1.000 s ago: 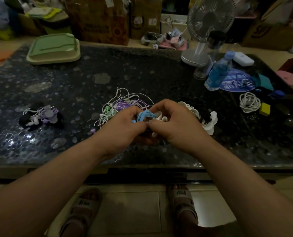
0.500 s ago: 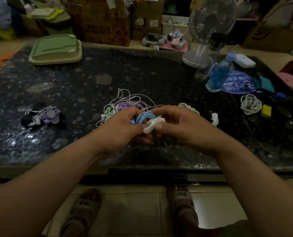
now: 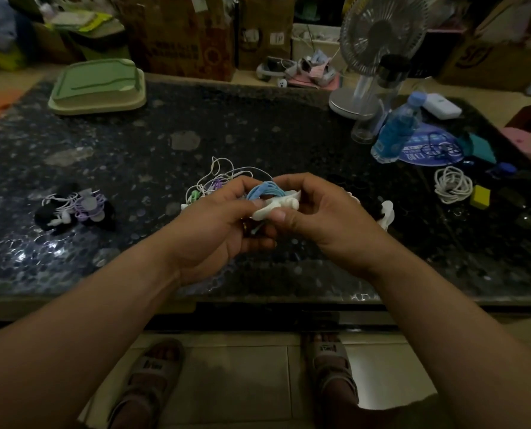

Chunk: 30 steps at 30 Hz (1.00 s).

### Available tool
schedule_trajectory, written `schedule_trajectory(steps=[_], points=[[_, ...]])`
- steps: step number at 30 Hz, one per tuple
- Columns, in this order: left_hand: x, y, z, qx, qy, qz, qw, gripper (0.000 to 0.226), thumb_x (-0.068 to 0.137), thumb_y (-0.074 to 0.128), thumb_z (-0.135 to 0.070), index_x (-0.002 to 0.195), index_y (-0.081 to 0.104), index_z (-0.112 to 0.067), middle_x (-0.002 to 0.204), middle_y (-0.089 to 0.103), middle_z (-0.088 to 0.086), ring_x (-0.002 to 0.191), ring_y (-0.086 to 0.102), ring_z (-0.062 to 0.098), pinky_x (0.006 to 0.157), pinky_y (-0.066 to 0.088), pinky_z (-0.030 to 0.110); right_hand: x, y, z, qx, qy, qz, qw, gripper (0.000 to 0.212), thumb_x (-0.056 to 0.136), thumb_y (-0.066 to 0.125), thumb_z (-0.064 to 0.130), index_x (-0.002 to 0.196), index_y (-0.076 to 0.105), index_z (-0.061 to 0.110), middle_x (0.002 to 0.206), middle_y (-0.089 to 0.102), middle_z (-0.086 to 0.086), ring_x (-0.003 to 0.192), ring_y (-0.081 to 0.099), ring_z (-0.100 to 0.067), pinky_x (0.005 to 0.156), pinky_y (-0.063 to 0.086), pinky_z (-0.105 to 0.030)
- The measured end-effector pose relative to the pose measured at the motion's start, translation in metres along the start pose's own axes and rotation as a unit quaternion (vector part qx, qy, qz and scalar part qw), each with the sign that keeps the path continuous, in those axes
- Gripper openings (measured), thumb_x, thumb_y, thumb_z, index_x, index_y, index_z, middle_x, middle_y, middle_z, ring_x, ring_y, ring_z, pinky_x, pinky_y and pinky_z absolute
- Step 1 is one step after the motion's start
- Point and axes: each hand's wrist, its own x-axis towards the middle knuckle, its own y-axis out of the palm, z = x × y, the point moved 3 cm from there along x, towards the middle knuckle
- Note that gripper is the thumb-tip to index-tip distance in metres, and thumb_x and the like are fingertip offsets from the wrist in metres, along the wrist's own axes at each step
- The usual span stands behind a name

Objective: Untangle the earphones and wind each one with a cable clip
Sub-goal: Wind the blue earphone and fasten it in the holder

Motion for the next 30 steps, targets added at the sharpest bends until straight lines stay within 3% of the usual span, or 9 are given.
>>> schedule_trajectory(steps=[5,9,15,17,18,20,22,27,30], points=[[-0.001,0.003,-0.003,0.012,0.007,-0.005,1.0,0.029,0.11,0.041,-0.015,0.132,0.056,-0.005,0.11,0.066,0.015,0.081,0.063,0.022,0.07,0.059,0.033,0.001,0.004,0.001,0.0,-0.01,-0.036,0.999,0.044,0.085,0.076,0.039,0.124,0.064,0.021,0.111,0.075,0.0,0.102,0.074,-0.015,0.092,0.062,-0.043],[0.0,0.004,-0.002,0.014,0.025,-0.014,0.999,0.031,0.11,0.043,-0.023,0.132,0.057,-0.006,0.129,0.067,0.019,0.099,0.068,0.026,0.076,0.06,0.035,0.0,0.009,0.002,-0.02,-0.047,-0.086,0.995,0.039,0.086,0.081,0.03,0.119,0.061,0.021,0.104,0.072,0.004,0.093,0.073,-0.011,0.08,0.063,-0.031],[-0.002,0.008,-0.002,-0.028,0.049,0.012,0.998,0.031,0.108,0.046,-0.009,0.137,0.055,-0.002,0.132,0.068,0.017,0.114,0.07,0.027,0.089,0.061,0.039,-0.001,0.01,0.004,-0.037,-0.08,-0.123,0.989,0.036,0.088,0.083,0.027,0.113,0.057,0.026,0.1,0.07,0.005,0.09,0.071,-0.015,0.075,0.062,-0.033],[-0.005,0.007,-0.006,0.032,0.081,0.0,0.996,0.029,0.109,0.045,-0.009,0.134,0.059,-0.005,0.126,0.072,0.013,0.109,0.071,0.024,0.085,0.061,0.033,-0.001,0.008,0.006,-0.038,-0.077,-0.107,0.991,0.04,0.087,0.084,0.021,0.117,0.057,0.024,0.105,0.071,0.005,0.094,0.072,-0.014,0.08,0.063,-0.034],[-0.007,0.005,-0.008,0.116,0.112,-0.022,0.987,0.027,0.109,0.046,-0.01,0.131,0.062,-0.011,0.121,0.074,0.007,0.104,0.072,0.021,0.081,0.06,0.03,-0.001,0.008,0.007,-0.034,-0.073,-0.096,0.992,0.042,0.087,0.084,0.017,0.119,0.057,0.022,0.108,0.072,0.004,0.097,0.073,-0.012,0.085,0.063,-0.035],[-0.01,0.003,-0.012,0.309,0.187,-0.077,0.929,0.023,0.108,0.051,-0.014,0.124,0.064,-0.024,0.111,0.074,-0.007,0.096,0.071,0.012,0.074,0.058,0.024,-0.001,0.008,0.007,-0.034,-0.074,-0.079,0.993,0.043,0.087,0.083,0.011,0.121,0.058,0.02,0.111,0.072,0.004,0.101,0.073,-0.011,0.09,0.062,-0.037],[-0.011,0.005,-0.011,0.392,0.24,-0.107,0.882,0.02,0.106,0.054,-0.016,0.12,0.058,-0.03,0.109,0.069,-0.012,0.098,0.068,0.008,0.077,0.057,0.026,-0.001,0.008,0.006,-0.053,-0.086,-0.087,0.991,0.041,0.087,0.083,0.011,0.118,0.058,0.02,0.109,0.071,0.004,0.101,0.073,-0.01,0.09,0.062,-0.038],[-0.011,0.009,-0.005,0.36,0.295,-0.106,0.879,0.022,0.105,0.057,-0.013,0.116,0.048,-0.03,0.118,0.063,-0.011,0.112,0.066,0.01,0.093,0.058,0.035,-0.002,0.009,0.004,-0.086,-0.127,-0.124,0.98,0.036,0.088,0.083,0.018,0.114,0.057,0.023,0.111,0.07,0.003,0.104,0.071,-0.016,0.089,0.059,-0.047],[-0.013,0.013,-0.004,0.311,0.304,-0.082,0.897,0.025,0.102,0.059,-0.014,0.115,0.047,-0.032,0.123,0.062,-0.009,0.117,0.067,0.019,0.093,0.06,0.045,-0.003,0.01,0.005,-0.102,-0.149,-0.134,0.974,0.034,0.09,0.08,0.018,0.114,0.057,0.024,0.114,0.068,0.003,0.106,0.069,-0.018,0.089,0.059,-0.047]])
